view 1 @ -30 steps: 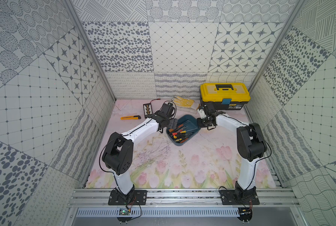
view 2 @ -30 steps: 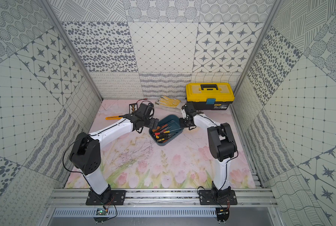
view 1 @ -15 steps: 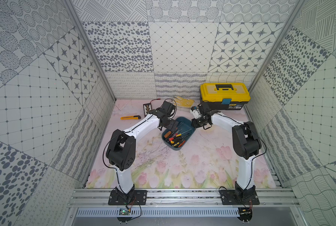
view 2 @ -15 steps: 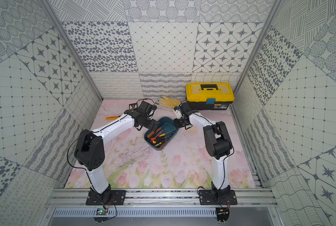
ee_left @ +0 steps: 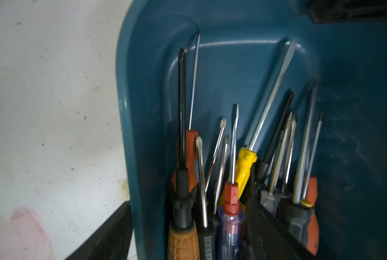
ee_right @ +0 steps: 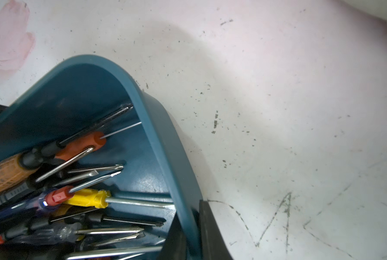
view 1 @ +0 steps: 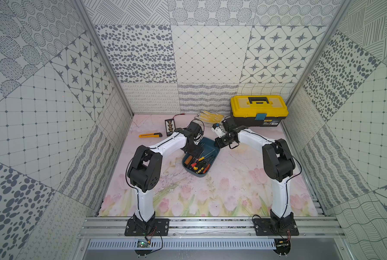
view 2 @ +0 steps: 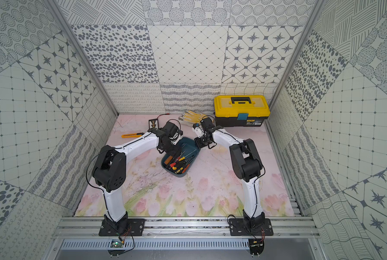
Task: Take out the screwdriver from the storage box
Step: Move the storage box to the center of the board, then pick up the storage box at the center of the board.
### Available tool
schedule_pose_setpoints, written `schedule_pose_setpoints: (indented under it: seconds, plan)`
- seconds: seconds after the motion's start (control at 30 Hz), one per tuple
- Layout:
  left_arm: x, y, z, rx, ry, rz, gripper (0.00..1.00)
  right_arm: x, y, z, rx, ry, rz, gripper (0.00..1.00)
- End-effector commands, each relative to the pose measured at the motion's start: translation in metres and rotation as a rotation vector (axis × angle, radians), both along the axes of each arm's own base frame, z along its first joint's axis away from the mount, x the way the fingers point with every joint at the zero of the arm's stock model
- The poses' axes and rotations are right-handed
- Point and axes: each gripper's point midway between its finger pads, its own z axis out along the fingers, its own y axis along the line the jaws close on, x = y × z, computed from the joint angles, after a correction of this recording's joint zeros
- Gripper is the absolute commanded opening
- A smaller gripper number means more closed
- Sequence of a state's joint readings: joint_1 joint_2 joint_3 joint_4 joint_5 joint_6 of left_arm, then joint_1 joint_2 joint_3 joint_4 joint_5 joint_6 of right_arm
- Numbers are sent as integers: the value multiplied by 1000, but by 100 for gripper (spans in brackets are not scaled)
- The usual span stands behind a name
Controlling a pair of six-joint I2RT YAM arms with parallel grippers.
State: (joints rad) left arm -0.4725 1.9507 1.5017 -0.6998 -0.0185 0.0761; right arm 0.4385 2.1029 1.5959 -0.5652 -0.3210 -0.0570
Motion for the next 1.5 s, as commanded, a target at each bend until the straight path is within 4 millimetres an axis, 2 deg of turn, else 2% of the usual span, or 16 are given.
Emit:
schedule_pose_setpoints:
  seconds: [0.0, 0.07, 0.2, 0.33, 0.43, 0.5, 0.77, 0.93, 1.1, 1.3, 1.47]
  plan:
    - [-11, 2, -11, -28, 71, 14, 71, 6, 21, 21, 97, -20, 36, 0]
    - [-11, 3, -14, -27, 82, 25, 67, 5, 20, 21, 96, -22, 40, 0]
    - [-15, 4, -20, -30, 108, 32, 57, 3, 21, 22, 99, -23, 49, 6]
    - [-15, 10, -26, -18, 139, 60, 41, 3, 21, 22, 101, -18, 45, 12]
    - [-15, 11, -27, -27, 149, 75, 23, 3, 21, 23, 106, -18, 42, 17]
    - [-15, 12, -28, -29, 149, 91, 0, 4, 21, 24, 107, -21, 36, 22]
    - [-15, 17, -33, -10, 152, 113, 0, 10, 20, 31, 110, -45, 4, 39]
    - [-15, 21, -33, -5, 145, 141, 0, 20, 13, 36, 91, -73, -67, 45]
    - [-17, 22, -34, -20, 134, 174, 0, 28, 7, 47, 84, -111, -118, 48]
    - [-13, 31, -33, 6, 114, 225, 0, 33, 2, 70, 102, -168, -165, 50]
    - [-6, 40, -33, 11, 104, 285, 0, 30, 3, 92, 133, -205, -172, 48]
